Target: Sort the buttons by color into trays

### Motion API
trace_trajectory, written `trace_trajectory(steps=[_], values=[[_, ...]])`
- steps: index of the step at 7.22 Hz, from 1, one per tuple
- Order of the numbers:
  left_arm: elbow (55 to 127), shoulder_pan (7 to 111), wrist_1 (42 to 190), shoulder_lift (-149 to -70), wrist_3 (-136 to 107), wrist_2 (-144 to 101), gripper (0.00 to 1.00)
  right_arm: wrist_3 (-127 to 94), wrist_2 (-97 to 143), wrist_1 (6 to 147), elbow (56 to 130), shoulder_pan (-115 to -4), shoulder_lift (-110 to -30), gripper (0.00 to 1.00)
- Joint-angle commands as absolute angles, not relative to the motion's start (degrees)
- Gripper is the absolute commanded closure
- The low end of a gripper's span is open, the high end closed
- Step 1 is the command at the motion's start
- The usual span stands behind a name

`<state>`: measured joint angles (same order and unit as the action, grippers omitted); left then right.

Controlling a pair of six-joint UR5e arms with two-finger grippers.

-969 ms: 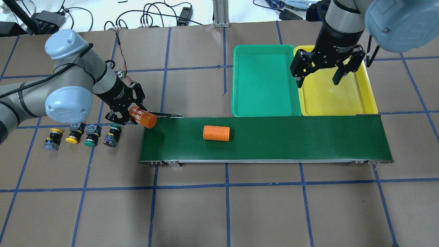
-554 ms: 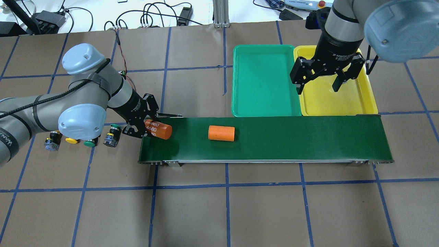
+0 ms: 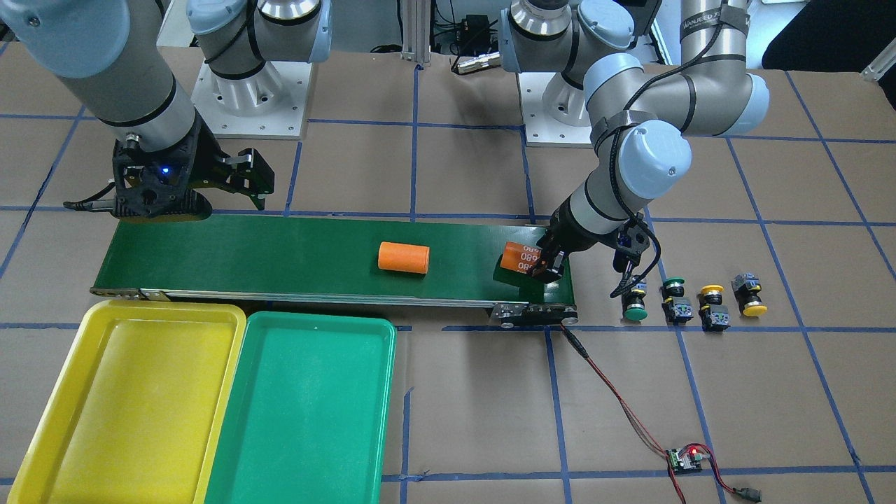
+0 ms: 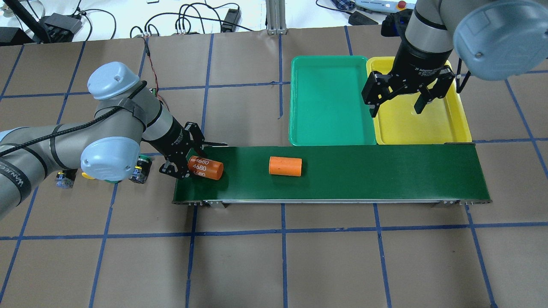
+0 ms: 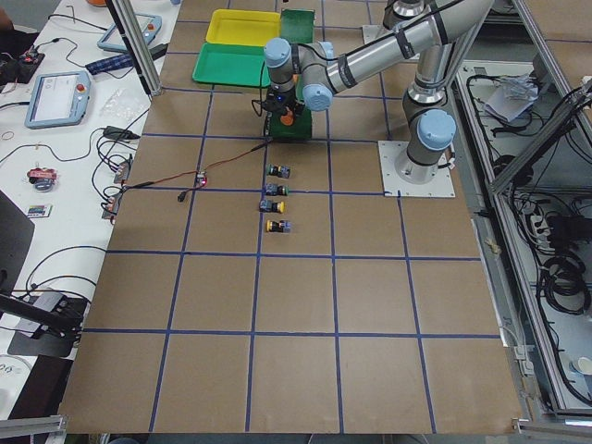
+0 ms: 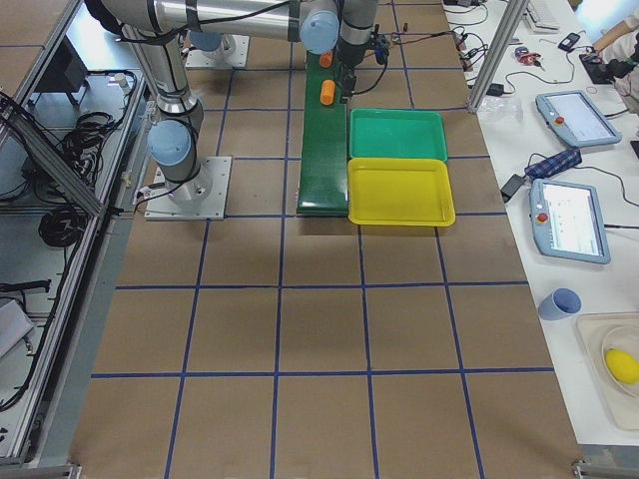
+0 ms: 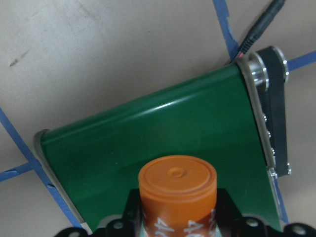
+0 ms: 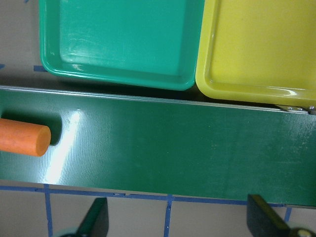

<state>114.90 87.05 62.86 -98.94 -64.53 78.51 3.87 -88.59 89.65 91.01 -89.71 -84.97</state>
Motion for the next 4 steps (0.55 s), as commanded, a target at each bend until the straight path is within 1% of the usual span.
trace_trajectory(steps=[1,2,4], values=[[114.26,87.19,63.19,-96.96,-62.33,78.83,0.0,3.51,-88.16,90.09,90.53,-88.17,-84.64,0.0],[112.87,86.58,63.8,-95.46,-52.05,79.97,0.0,3.86,-87.63,90.17,89.83,-87.72,-84.2,0.0],[108.83,83.43,65.56,-95.01,-31.66,90.39,0.01,3.35,-87.72,90.62,89.74,-87.45,-79.3,0.0]])
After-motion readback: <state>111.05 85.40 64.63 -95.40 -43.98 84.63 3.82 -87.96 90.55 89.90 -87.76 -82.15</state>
